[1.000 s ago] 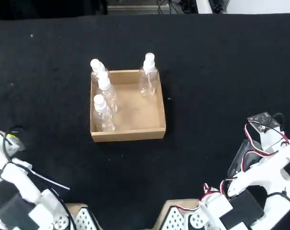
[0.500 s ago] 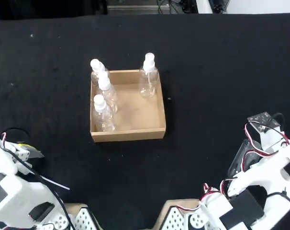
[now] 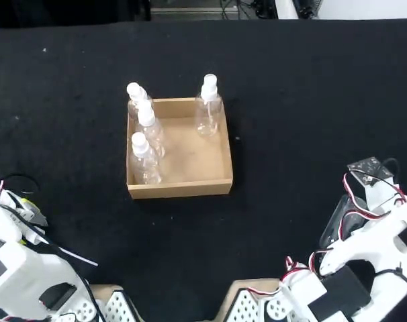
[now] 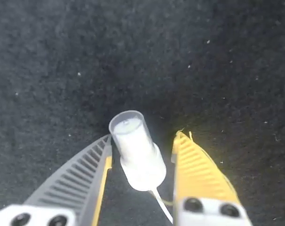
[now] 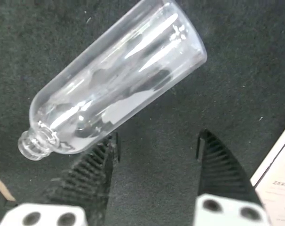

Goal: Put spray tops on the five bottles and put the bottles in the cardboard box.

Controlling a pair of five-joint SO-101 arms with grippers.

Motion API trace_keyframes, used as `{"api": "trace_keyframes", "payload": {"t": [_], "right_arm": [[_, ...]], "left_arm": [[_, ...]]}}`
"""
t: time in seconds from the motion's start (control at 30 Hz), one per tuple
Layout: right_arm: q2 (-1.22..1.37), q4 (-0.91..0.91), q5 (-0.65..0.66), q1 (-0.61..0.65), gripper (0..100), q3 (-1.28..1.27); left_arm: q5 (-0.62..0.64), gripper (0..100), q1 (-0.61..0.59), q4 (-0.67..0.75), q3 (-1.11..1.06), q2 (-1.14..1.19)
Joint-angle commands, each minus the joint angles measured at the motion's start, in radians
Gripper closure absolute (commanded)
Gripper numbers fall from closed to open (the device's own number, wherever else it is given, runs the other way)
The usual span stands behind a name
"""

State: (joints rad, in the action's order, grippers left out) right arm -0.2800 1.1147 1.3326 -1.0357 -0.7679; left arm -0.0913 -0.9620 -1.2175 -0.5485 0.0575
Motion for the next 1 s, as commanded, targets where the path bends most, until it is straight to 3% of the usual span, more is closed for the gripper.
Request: {"api": "trace_keyframes", "payload": {"t": [0.0, 0.3, 0.53, 0.97], "right_arm": [[0.001, -0.017, 0.003, 0.006, 75.0, 0.051], [0.001, -0.017, 0.003, 0.006, 75.0, 0.05], [0.001, -0.017, 0.003, 0.006, 75.0, 0.05], [0.001, -0.017, 0.003, 0.014, 75.0, 0.054]], "left_arm": [[-0.008, 81, 0.001, -0.041, 0.025, -0.005], [-0.012, 81, 0.001, -0.055, 0.03, -0.009], [-0.143, 81, 0.042, 0.006, -0.039, -0.012], [-0.147, 86, 0.054, -0.044, -0.039, -0.012]]}}
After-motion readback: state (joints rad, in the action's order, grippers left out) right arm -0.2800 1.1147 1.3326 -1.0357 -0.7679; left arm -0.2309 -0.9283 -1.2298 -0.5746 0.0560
